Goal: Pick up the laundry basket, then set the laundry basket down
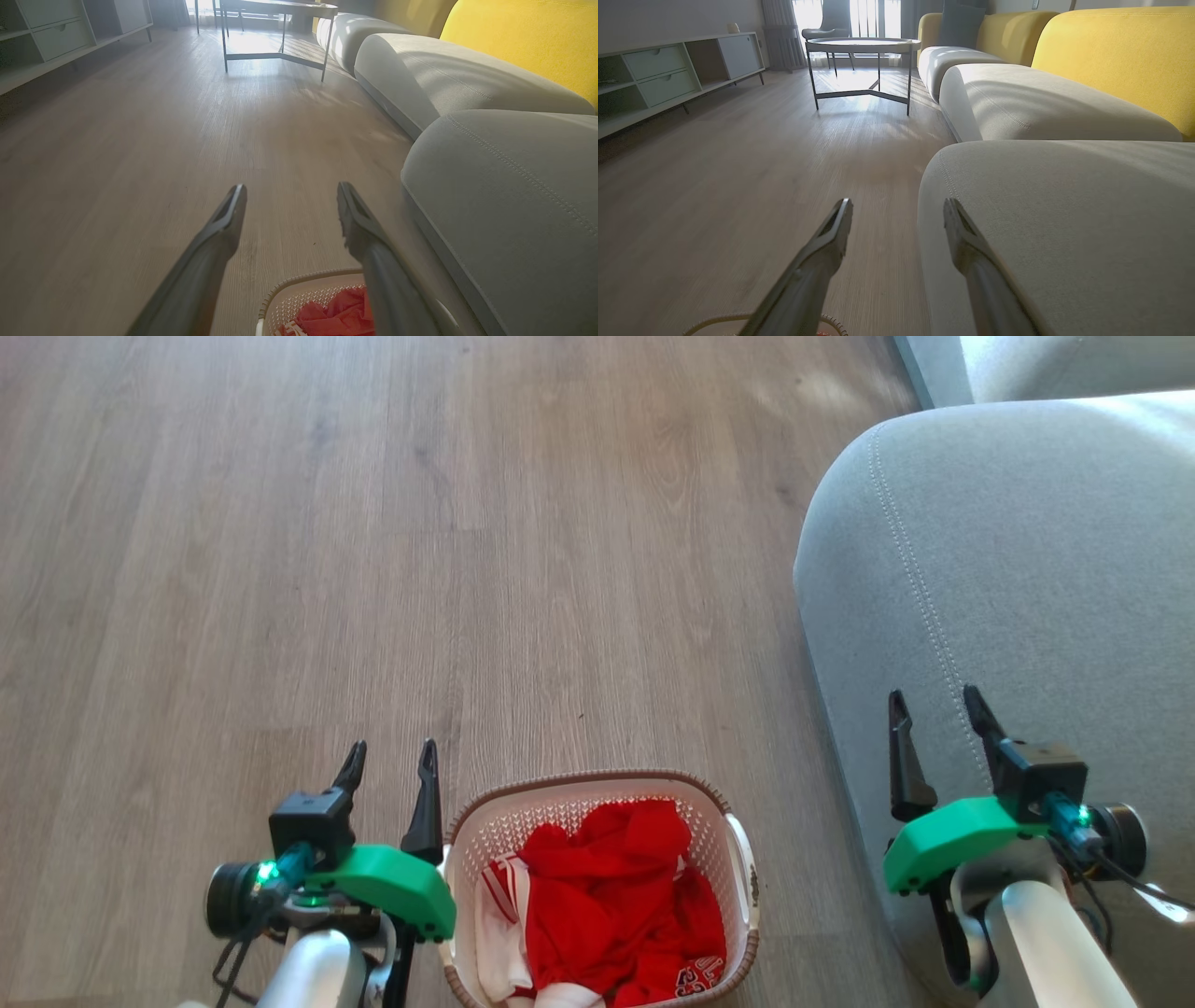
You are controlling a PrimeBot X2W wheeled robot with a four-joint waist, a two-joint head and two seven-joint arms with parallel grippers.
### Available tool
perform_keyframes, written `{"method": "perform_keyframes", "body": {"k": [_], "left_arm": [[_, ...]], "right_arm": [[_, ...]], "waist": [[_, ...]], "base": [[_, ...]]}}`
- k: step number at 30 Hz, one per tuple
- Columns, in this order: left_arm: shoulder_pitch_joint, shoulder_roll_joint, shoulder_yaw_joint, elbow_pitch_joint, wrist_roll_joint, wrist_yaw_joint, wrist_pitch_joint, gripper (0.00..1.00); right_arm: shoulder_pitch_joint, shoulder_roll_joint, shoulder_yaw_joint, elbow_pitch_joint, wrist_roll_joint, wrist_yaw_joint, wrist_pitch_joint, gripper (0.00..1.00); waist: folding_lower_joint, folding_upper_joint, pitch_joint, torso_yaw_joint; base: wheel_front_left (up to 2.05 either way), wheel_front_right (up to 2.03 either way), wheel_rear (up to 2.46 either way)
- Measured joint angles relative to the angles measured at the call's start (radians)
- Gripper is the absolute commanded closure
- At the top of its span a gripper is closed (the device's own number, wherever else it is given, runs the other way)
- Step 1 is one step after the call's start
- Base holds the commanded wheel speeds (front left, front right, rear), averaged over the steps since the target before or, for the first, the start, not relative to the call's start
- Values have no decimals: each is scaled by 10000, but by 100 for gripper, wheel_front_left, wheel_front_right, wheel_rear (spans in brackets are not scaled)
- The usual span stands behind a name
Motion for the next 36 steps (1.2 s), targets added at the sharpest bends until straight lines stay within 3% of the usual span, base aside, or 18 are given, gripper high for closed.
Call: {"method": "perform_keyframes", "body": {"k": [11, 19, 26, 36], "left_arm": [[-18, -17, -77, 102, -399, 4, 0, 0], [-526, -29, -518, 786, -456, 65, 0, 0], [-1735, -52, -1264, 2278, -514, 293, 0, 0], [-4090, -107, -2422, 4759, -1300, 263, 0, 0]], "right_arm": [[-166, 4, 165, 314, 33, 0, 0, 0], [-474, -128, 376, 911, 284, 0, 0, 0], [-1683, -581, 1124, 2207, 1024, 0, 0, 0], [-3679, -757, 2899, 4096, 2385, 0, 520, 0]], "waist": [[0, 0, 171, -31], [0, 0, 918, 44], [1, 0, 2142, 143], [3, 0, 4091, 261]], "base": [[0, 0, 0], [0, 0, 0], [0, 0, 0], [0, 0, 0]]}}
